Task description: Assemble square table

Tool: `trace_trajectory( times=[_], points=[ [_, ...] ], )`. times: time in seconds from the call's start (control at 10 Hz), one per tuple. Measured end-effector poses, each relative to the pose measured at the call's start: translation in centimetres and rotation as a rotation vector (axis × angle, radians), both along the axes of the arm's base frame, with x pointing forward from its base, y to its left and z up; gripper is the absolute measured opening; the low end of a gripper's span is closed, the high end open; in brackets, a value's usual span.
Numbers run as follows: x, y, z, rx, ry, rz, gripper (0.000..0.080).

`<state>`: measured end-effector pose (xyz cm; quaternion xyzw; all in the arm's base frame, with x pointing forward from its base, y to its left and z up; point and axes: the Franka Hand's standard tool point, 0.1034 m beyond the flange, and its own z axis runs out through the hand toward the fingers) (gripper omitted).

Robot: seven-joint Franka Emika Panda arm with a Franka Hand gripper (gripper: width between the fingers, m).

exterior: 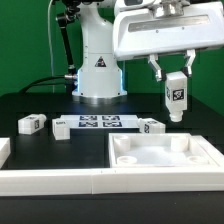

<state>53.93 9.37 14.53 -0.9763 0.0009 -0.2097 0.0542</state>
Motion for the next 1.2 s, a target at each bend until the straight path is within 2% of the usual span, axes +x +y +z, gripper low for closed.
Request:
trace_trajectory(
  times=[0.1,0.4,0.8,0.9,1.0,1.2],
  points=[
    [0.2,0.1,-0.5,-0.007,0.003,0.019,0.0294],
    [3.6,0.6,-0.3,-0.033,-0.039,0.097,0.0294],
    [3.7,0.9,-0.4,-0.033,-0.031,0.105,0.0294],
    [4.2,0.7,-0.8,-0.052,-0.042,0.140,0.0294],
    [5.7,0.4,-0.8,-0.063,-0.050,0.163,0.0294],
    [7.0,0.3,-1.0,-0.071,-0.065,0.177,0.0294]
  ],
)
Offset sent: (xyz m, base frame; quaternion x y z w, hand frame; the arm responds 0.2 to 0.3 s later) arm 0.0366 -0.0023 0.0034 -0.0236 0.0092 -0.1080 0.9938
